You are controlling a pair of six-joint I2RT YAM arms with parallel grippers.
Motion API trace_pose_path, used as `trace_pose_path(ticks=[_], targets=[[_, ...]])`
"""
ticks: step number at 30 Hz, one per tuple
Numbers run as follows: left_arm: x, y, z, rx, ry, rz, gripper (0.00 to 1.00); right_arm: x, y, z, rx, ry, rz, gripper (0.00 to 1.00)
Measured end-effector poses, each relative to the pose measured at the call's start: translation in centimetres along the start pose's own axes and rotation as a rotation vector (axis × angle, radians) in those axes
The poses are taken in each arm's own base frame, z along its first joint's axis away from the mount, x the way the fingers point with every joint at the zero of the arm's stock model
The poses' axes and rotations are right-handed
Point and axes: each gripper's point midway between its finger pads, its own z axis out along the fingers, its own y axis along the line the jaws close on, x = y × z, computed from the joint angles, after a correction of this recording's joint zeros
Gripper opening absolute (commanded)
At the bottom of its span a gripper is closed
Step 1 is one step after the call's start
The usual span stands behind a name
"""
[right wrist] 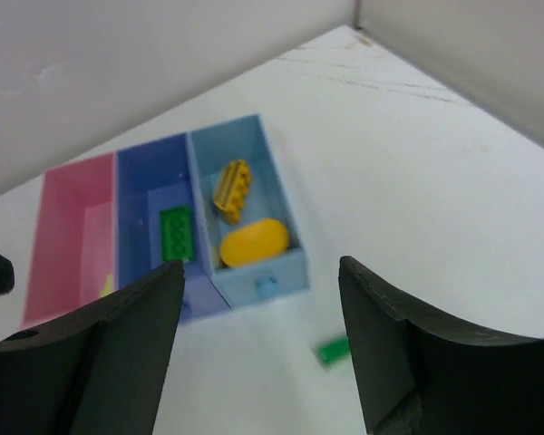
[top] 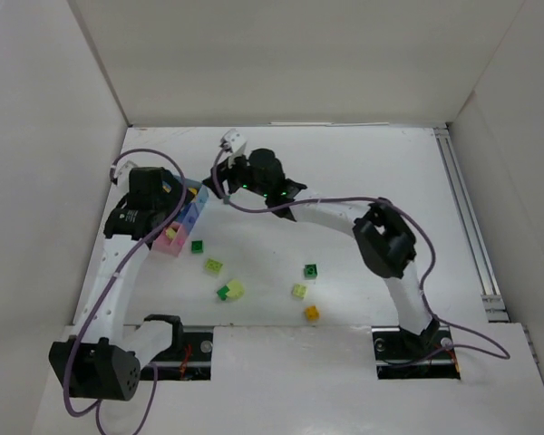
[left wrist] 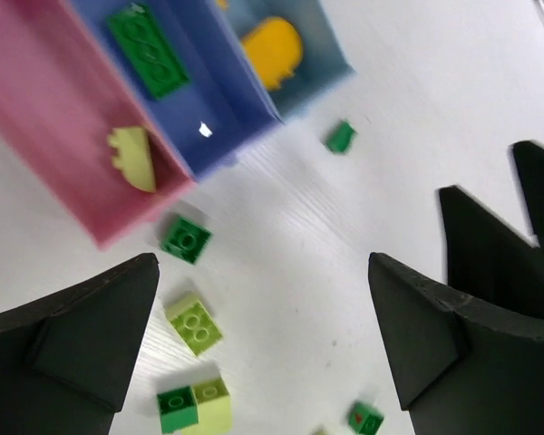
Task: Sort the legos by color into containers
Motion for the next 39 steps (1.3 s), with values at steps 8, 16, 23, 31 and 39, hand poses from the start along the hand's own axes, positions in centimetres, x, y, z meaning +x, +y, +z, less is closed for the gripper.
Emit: trace_pose_path(ticks=[8, 16, 23, 31, 39], targets=[[8.5, -5.0, -0.8, 0.119, 0.146, 0.297, 1.0, -2.0, -9.5, -17.8, 0.319, 0.015, 0.033, 1.0], [16.5, -3.9, 0.7, 0.018, 0.321, 0.497, 1.0, 2.6, -6.2, -27.6, 0.389, 0.136, 0.143, 1.0], [21.6, -3.2, -1.7, 0.089, 0.397, 0.638, 1.0, 4.6, -6.1, -32.8, 0.51, 0.233, 0.183, 1.0], [29.1, -9.4, -4.1, 0.317, 0.456, 0.843, 1.0, 8.1, -8.8, -40.7, 0.867, 0.377, 0.333, 1.0], [36.1, -13.7, -3.7, 0.407, 0.51, 0.96, 1.0, 7.1, -11.3, -51.3, 1.253, 0.278, 0.492, 1.0]])
